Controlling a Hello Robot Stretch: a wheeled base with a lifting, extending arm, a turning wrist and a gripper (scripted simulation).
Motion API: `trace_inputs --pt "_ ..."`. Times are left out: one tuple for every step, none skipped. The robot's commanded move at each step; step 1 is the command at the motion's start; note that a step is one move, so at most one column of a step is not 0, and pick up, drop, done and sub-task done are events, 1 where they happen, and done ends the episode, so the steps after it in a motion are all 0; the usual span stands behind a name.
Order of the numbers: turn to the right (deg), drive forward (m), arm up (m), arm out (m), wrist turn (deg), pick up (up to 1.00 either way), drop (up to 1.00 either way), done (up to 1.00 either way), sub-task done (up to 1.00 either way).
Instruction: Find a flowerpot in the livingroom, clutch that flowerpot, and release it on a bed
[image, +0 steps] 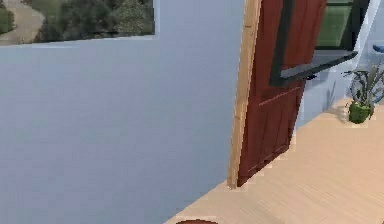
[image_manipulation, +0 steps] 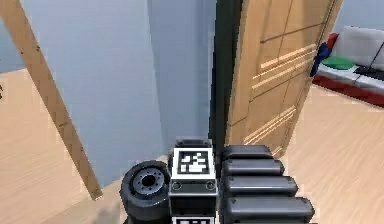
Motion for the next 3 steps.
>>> trace_inputs --pt "33.0 0.0 0.0 0.0 0.0 0.0 0.0 0.0 0.0" --pt "0.0 1.0 0.0 0.0 0.0 0.0 0.0 0.0 0.0" --pt "6.0 0.0 0.0 0.0 0.0 0.0 0.0 0.0 0.0"
